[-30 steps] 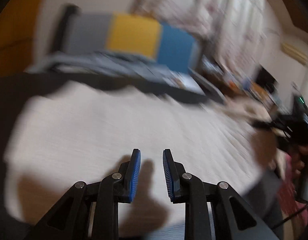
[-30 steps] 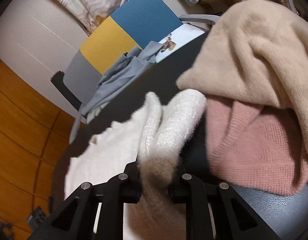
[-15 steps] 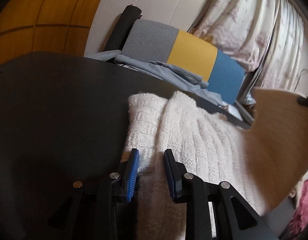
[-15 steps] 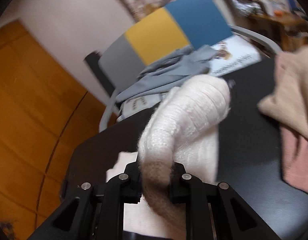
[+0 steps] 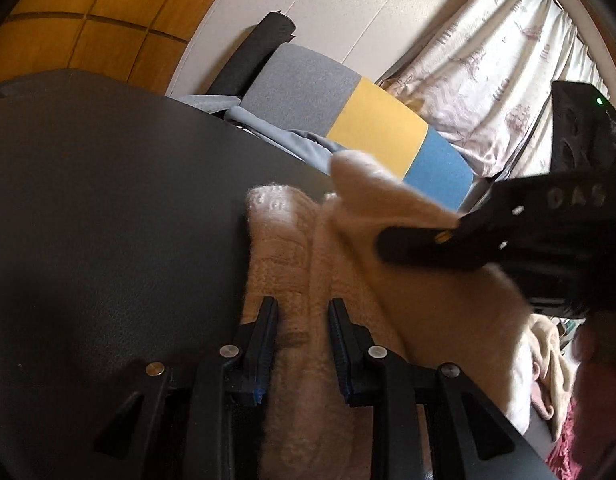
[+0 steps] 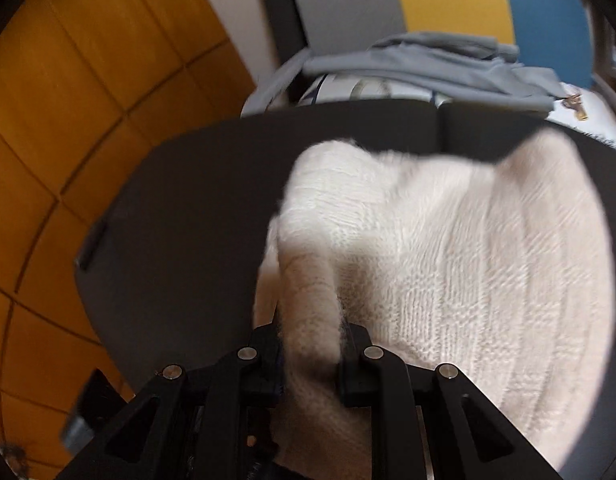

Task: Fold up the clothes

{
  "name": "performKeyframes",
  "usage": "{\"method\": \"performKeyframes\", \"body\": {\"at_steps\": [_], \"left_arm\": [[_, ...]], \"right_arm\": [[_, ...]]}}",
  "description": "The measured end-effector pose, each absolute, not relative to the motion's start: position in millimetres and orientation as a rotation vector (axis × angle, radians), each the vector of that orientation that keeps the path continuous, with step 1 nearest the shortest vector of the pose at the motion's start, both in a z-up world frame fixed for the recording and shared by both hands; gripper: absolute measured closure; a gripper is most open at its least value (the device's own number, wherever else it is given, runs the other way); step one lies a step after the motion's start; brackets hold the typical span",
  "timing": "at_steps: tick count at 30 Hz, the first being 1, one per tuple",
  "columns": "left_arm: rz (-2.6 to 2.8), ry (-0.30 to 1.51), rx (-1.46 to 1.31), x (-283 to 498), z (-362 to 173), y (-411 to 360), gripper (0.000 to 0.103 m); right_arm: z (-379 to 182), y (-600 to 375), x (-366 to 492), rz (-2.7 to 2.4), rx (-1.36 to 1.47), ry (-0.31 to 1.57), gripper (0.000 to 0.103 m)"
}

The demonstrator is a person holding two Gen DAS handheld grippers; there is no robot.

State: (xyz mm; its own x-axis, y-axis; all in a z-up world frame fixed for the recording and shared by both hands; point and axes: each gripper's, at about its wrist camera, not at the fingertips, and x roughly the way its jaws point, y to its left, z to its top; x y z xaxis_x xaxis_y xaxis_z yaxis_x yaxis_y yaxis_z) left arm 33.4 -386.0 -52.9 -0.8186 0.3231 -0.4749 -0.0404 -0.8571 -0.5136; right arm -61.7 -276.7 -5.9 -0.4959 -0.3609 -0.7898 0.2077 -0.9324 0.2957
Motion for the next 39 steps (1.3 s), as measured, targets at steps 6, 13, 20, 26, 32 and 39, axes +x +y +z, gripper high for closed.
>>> {"method": "performKeyframes", "body": {"at_steps": [6, 13, 20, 26, 32, 39], "left_arm": [[2.698, -0.784, -0.82, 34.8, -56.4, -391.5, 0.078], [2.638, -0.914, -0.751, 44.4, -61.7, -407.7, 0.077], [2.531, -1.061, -0.745, 63.0, -50.5, -421.8, 0.077], [2.421, -1.107, -0.727, 83.5, -27.4, -422.9, 0.073], [2.43, -1.157, -0.835, 83.4, -23.1, -428.1, 0.07], [2.451, -0.899, -0.788, 77.9, 20.4, -380.3, 0.067]], "right_arm": [[-16.5, -293.0, -64.6, -2.41, 1.329, -0.151, 0.064], [19.0, -257.2, -29.0, -2.387, 1.02, -0.318, 0.043], [-1.4, -188.0, 6.5, -2.64, 0.966, -0.239, 0.086], [-32.6, -213.9, 26.7, -2.45, 0.897, -0.073, 0.086], [-48.8, -245.7, 58.2, -2.331, 0.832, 0.212, 0.08], [-33.6, -170.8, 78.7, -2.538, 0.771, 0.024, 0.056]]}}
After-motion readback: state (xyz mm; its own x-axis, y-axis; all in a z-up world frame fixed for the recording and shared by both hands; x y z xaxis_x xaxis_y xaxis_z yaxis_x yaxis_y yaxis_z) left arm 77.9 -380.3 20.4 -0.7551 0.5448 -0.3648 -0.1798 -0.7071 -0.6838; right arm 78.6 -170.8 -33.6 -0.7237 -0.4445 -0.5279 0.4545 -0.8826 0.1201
